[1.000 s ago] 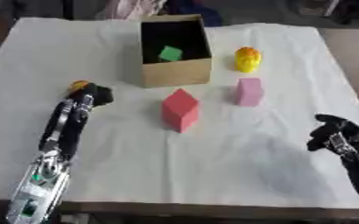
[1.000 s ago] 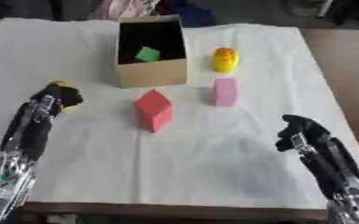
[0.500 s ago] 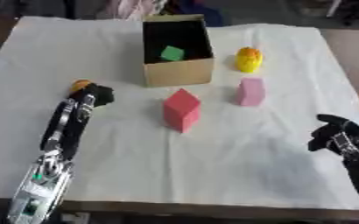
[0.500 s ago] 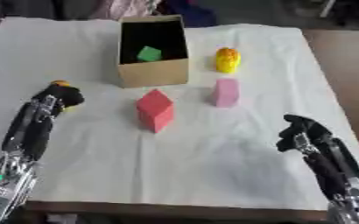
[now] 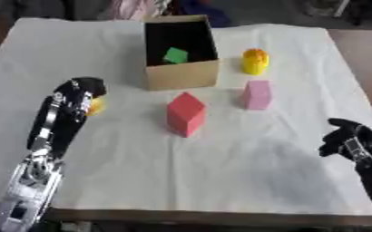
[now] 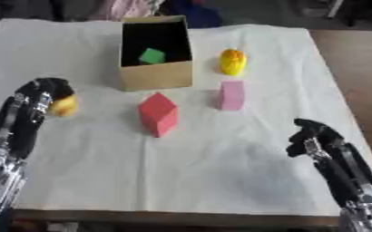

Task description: Pick up objects on the table and place them in the box.

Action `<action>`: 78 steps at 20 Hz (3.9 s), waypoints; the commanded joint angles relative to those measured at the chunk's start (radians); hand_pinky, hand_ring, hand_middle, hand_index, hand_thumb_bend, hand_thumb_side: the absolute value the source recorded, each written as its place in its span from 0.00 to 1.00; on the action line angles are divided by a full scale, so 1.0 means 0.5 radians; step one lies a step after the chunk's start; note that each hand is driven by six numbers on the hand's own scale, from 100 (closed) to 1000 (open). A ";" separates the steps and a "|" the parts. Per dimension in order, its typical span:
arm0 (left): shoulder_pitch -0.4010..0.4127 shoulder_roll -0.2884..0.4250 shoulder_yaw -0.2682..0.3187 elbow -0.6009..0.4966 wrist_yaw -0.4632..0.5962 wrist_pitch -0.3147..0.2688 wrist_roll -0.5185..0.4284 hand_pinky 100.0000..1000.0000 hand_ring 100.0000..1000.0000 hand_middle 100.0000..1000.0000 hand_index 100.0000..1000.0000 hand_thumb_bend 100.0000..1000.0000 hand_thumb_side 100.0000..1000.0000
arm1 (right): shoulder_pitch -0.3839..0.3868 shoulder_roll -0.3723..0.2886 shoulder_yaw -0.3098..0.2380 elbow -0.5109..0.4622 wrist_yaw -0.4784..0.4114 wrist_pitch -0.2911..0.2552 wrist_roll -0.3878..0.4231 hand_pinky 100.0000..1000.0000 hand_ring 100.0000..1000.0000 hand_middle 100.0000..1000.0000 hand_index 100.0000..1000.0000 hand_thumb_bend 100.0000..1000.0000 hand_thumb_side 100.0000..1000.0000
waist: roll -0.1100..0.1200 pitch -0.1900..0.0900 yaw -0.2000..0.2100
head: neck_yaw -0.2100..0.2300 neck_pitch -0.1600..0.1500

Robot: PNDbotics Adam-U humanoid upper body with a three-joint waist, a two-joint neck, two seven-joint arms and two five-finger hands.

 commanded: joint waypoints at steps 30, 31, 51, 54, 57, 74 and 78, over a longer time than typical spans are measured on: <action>-0.726 1.176 -0.323 0.980 -0.991 -0.015 -1.269 0.82 0.76 0.79 0.92 0.00 0.61 | -0.004 -0.061 0.007 -0.027 0.024 -0.018 0.024 0.49 0.48 0.48 0.77 0.00 0.58 | 0.029 -0.089 -0.059 | 0.030 -0.019; -0.746 1.155 -0.332 1.009 -1.004 -0.024 -1.270 0.83 0.76 0.79 0.92 0.00 0.61 | -0.004 -0.061 0.007 -0.026 0.024 -0.018 0.024 0.49 0.48 0.48 0.77 0.00 0.58 | 0.029 -0.090 -0.060 | 0.032 -0.019; -0.869 0.903 -0.430 1.317 -1.369 -0.142 -1.139 0.75 0.63 0.65 0.81 0.13 0.26 | 0.006 -0.059 0.006 -0.023 0.018 -0.013 0.017 0.49 0.48 0.48 0.77 0.00 0.61 | 0.022 -0.085 -0.072 | 0.047 -0.021; -0.861 0.898 -0.434 1.302 -1.363 -0.159 -1.102 0.65 0.47 0.46 0.66 0.13 0.20 | 0.007 -0.057 0.004 -0.024 0.018 -0.012 0.015 0.49 0.48 0.48 0.77 0.00 0.61 | 0.024 -0.085 -0.074 | 0.048 -0.019; -0.852 0.915 -0.425 1.225 -1.405 -0.173 -1.030 0.56 0.36 0.33 0.53 0.10 0.19 | 0.008 -0.056 0.002 -0.024 0.019 -0.012 0.013 0.49 0.48 0.48 0.77 0.00 0.60 | 0.026 -0.086 -0.076 | 0.050 -0.019; -1.124 1.052 -0.331 0.816 -1.108 -0.089 -0.934 0.52 0.29 0.25 0.47 0.00 0.13 | 0.020 -0.057 0.007 -0.020 0.017 -0.012 0.017 0.49 0.48 0.48 0.77 0.00 0.61 | 0.027 -0.104 -0.096 | 0.060 -0.014; -1.315 0.927 -0.396 0.988 -1.147 -0.102 -0.885 0.55 0.33 0.29 0.51 0.00 0.13 | 0.012 -0.059 0.020 -0.017 0.011 -0.011 0.029 0.49 0.48 0.48 0.77 0.00 0.61 | 0.017 -0.102 -0.130 | 0.084 -0.015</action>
